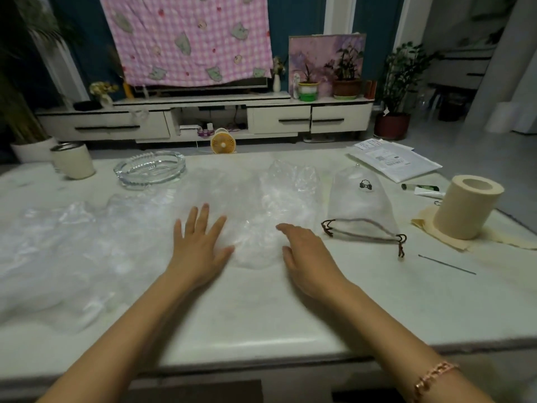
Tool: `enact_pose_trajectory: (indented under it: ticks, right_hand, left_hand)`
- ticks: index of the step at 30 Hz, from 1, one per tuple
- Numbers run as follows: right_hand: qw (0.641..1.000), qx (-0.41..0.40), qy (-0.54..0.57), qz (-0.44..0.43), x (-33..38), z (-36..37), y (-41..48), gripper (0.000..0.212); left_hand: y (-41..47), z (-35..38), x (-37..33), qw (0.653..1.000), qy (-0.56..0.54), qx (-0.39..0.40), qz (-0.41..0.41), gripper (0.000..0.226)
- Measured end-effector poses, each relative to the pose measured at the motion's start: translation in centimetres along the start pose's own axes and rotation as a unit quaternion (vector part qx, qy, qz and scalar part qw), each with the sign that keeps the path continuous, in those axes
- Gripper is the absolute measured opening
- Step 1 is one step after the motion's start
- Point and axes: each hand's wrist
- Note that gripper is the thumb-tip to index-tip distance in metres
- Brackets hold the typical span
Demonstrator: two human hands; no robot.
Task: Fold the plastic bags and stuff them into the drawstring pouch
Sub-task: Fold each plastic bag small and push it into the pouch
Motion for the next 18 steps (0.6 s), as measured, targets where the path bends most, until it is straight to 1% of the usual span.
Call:
enact_pose_trajectory:
  ticks: [1,3,6,8,10,12,16,18]
  right_hand:
    - [1.000,0.007,0.002,-0.009,0.4,0.4,0.2,0.048]
    - [1.000,0.009,-0.001,-0.006,0.8,0.8,1.0,0.049]
    - [0.998,0.013,-0.063,0.002,1.3,1.4,2.2,0.049]
    - [0.996,-0.004,-0.087,0.005,1.8,1.8,2.8,0.039]
    - [0.996,-0.038,-0.083,0.010,2.4,2.0,3.5,0.028]
    - [0.996,-0.067,-0.054,0.035,2.8,1.7,4.1,0.024]
    - [0.984,-0.120,0.079,0.108,2.5,0.0,4.5,0.015]
    - [0.978,-0.136,0.122,0.101,1.8,-1.3,4.1,0.011]
  left_hand:
    - [-0.3,0.0,0.4,1.000,-0.015,0.018,-0.018,0.073]
    - [-0.6,-0.1,0.8,0.998,-0.042,0.023,-0.027,0.070]
    - [-1.0,-0.4,1.2,0.997,-0.062,0.028,-0.033,0.063]
    - [-1.2,-0.5,1.6,0.997,-0.071,0.023,-0.037,0.063]
    - [-1.1,-0.5,2.2,0.996,-0.080,0.018,-0.041,0.063]
    - [-0.9,-0.5,2.6,0.995,-0.083,0.017,-0.047,0.064]
    - [-0.3,-0.8,3.6,0.992,-0.105,0.002,-0.071,0.064]
    - [0.1,-1.1,4.2,0.991,-0.100,0.000,-0.085,0.063]
Point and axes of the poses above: each hand's wrist, its own y-axis towards the middle knuckle, its own z-axis out of the palm, x = y × z, and after that the axes turned 12 degrees about -y, right-handed
